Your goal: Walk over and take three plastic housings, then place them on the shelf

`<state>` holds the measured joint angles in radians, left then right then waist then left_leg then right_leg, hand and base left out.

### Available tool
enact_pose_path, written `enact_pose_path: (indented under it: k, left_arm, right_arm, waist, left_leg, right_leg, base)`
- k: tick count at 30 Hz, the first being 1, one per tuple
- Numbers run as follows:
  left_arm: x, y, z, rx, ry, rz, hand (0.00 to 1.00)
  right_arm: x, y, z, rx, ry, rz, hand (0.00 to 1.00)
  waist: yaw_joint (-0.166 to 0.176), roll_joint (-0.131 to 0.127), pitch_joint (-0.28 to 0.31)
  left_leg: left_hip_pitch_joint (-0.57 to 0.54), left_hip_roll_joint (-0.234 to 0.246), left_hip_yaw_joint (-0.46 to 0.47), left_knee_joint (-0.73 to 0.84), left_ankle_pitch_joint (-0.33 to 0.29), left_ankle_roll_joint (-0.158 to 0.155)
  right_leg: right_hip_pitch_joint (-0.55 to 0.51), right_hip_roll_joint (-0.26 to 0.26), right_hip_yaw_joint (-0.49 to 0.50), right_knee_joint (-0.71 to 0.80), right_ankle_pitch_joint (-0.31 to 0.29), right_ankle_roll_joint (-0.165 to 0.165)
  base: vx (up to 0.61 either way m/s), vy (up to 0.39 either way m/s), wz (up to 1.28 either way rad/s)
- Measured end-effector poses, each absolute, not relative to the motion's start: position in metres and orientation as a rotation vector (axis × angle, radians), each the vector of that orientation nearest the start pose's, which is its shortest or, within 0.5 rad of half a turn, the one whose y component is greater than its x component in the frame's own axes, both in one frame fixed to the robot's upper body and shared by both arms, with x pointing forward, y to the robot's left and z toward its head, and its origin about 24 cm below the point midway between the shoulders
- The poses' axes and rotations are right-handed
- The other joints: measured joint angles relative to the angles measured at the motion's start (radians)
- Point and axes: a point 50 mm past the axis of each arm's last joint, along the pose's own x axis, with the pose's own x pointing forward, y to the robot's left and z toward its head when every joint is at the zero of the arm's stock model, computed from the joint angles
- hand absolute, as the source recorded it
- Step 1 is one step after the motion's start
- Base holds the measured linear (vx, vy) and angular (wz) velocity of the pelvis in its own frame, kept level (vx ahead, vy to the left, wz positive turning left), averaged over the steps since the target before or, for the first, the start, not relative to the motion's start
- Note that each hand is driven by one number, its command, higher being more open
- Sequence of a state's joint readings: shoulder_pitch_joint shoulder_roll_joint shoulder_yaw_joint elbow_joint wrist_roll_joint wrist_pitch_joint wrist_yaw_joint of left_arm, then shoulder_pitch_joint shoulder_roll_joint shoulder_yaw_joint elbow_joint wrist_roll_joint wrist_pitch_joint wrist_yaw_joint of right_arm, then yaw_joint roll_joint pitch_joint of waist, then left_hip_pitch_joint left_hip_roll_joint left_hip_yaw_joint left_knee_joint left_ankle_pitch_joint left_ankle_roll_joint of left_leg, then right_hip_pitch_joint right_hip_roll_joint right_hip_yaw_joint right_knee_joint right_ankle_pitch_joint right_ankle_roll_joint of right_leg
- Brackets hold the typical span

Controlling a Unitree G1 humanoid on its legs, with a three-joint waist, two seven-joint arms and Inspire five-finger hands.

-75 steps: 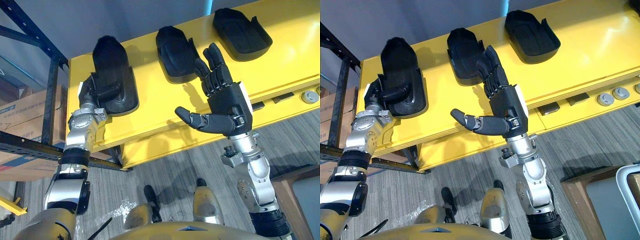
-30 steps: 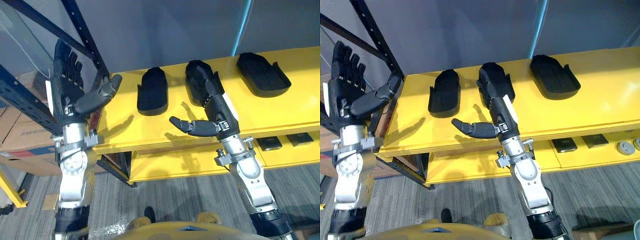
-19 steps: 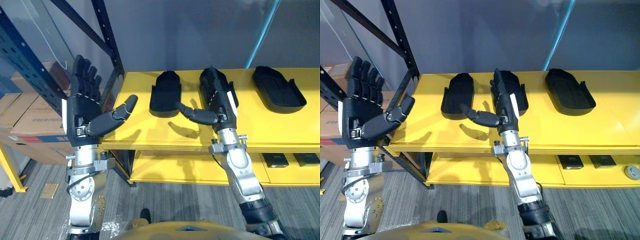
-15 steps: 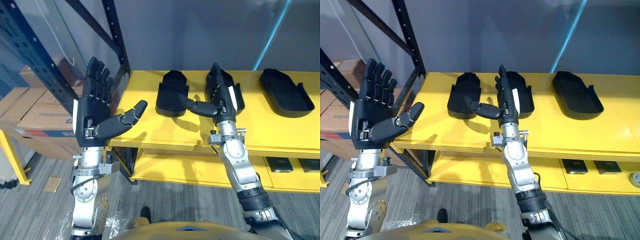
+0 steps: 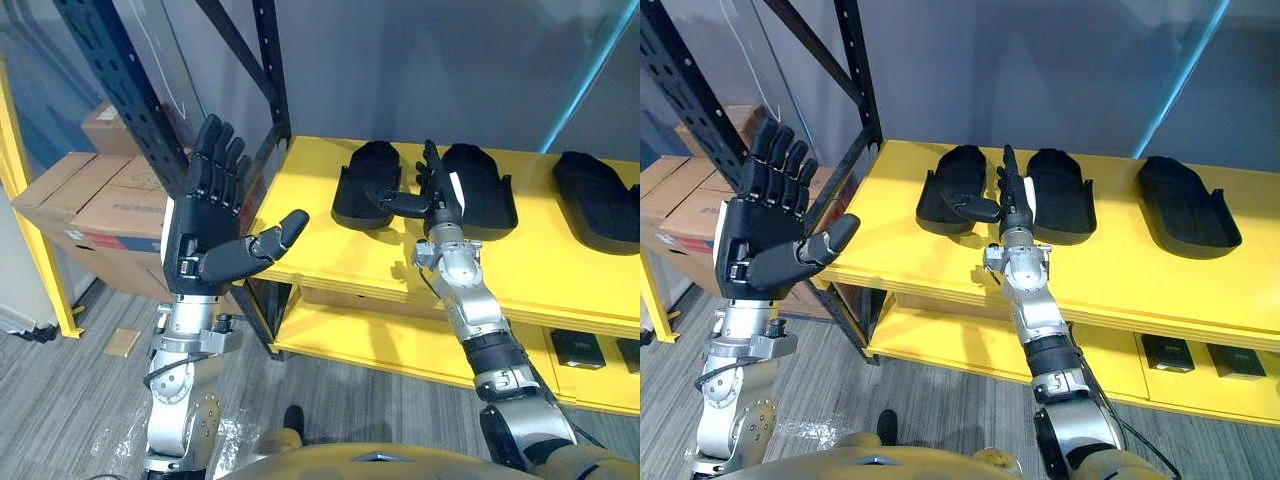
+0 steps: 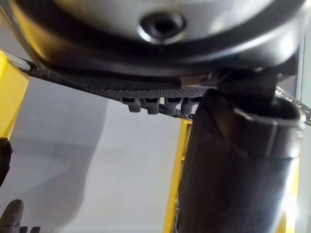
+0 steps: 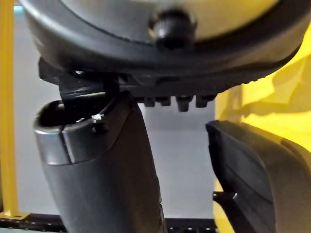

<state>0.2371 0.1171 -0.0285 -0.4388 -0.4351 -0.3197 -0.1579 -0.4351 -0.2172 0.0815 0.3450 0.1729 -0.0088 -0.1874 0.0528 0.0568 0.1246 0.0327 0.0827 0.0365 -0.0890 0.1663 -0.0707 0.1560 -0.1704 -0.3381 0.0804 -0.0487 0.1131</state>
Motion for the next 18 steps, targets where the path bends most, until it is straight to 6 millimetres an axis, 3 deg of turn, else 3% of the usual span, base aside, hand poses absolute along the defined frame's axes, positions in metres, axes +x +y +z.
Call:
enact_pose_path:
  k: [18]
  left_arm:
    - [0.194,0.166,0.120,-0.288,-0.523,-0.166,1.00]
  right_arm:
    - [0.360,-0.169,0.085,-0.098,0.047,-0.116,1.00]
  waist:
    - [0.027,0.000,0.003]
  left_leg:
    - [-0.022,-0.003,-0.026,0.000,0.015,0.002]
  right_leg:
    - [-0.001,0.002,-0.023,-0.011,0.012,0.000]
  base:
    - [-0.01,-0.006,0.03]
